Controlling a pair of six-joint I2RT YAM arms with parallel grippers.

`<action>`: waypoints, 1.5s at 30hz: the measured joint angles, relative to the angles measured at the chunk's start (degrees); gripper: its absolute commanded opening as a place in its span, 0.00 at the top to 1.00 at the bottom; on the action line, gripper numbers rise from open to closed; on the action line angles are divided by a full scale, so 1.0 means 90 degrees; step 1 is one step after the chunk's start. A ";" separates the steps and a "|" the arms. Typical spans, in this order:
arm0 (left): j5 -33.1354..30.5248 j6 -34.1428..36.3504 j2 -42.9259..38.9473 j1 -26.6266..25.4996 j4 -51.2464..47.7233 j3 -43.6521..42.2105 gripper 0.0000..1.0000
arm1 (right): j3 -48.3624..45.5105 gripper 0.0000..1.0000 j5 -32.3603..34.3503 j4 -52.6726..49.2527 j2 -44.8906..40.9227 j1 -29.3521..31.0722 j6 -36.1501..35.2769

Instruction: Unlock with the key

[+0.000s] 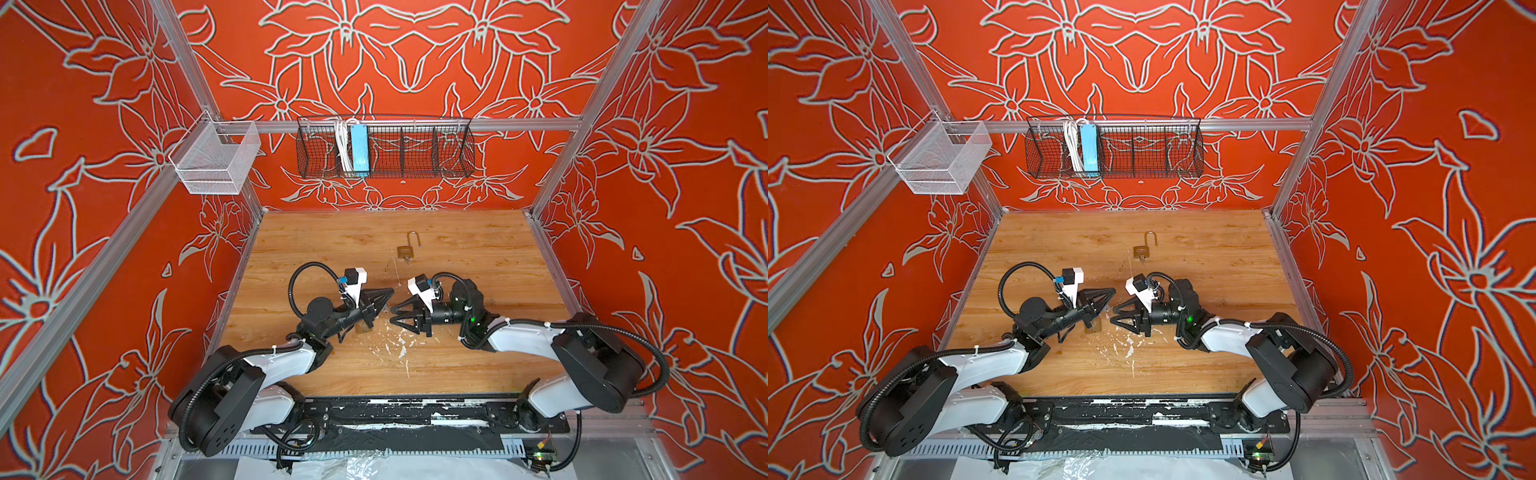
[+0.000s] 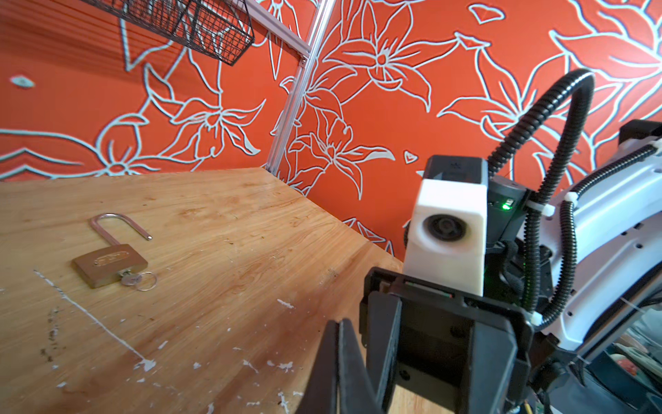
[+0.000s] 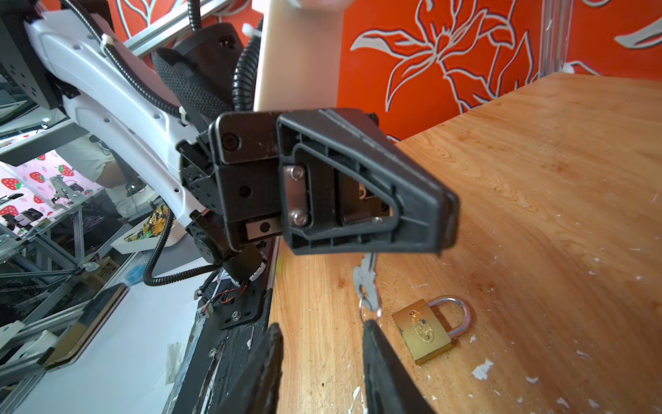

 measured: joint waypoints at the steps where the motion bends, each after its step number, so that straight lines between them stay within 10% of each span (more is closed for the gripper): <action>1: 0.0015 -0.0024 0.0027 -0.0007 0.0039 0.0000 1.00 | 0.0000 0.63 0.0007 0.0010 0.0000 0.0002 -0.0002; 45: 0.0022 -0.0024 -0.0107 -0.0289 -0.0163 0.0097 1.00 | -0.0061 0.56 0.1202 -0.1110 -0.0597 0.0024 -0.0712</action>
